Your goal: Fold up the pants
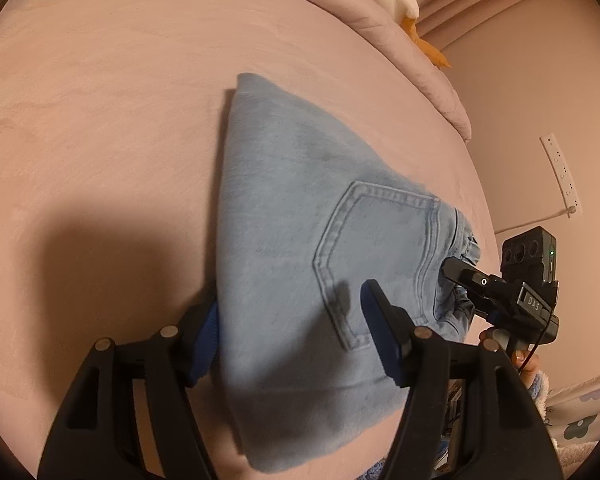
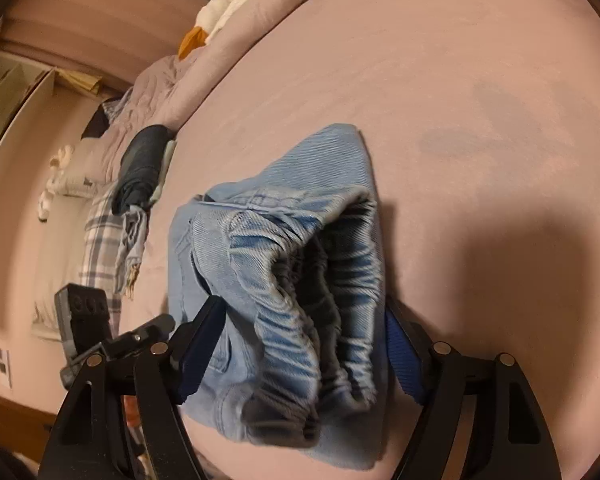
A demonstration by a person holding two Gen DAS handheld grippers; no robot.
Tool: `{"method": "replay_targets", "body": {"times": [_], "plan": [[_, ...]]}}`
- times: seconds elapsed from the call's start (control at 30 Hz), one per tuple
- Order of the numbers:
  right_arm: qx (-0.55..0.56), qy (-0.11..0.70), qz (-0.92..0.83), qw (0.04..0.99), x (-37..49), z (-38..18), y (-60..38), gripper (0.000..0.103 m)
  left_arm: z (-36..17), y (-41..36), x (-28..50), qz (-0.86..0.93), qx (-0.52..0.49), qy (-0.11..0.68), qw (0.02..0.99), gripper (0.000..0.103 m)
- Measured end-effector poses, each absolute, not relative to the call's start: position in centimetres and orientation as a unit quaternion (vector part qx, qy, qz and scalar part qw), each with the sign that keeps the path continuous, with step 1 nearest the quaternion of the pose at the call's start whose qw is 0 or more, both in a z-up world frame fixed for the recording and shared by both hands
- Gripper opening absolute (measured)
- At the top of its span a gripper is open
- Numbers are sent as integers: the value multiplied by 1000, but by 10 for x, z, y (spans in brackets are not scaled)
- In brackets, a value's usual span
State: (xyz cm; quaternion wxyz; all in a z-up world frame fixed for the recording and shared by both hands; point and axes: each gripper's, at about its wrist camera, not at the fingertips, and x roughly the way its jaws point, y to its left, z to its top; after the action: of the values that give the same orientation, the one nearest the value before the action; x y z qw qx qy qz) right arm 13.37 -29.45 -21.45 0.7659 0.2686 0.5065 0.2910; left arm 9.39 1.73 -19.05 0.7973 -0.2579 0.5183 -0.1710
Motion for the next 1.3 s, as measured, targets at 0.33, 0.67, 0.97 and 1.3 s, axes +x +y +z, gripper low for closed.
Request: {"method": "replay_targets", "body": {"times": [0.33,0.67,0.97,1.3], "plan": [[249,499,286,779,139,-212,-285,79,-191,6,104,-175,-243,518,801,73],[206,494,247,808,131,-204,-270,79,-188,-7,101,-150,-190,520,819,65],[121,483,167,851,117,-185,-245,74,-181,-16,95,-121,-159,513,835,62],[109,432,185,876,101,-160,-245,63,-162,-9,84,-115,-158,482,854,56]]}}
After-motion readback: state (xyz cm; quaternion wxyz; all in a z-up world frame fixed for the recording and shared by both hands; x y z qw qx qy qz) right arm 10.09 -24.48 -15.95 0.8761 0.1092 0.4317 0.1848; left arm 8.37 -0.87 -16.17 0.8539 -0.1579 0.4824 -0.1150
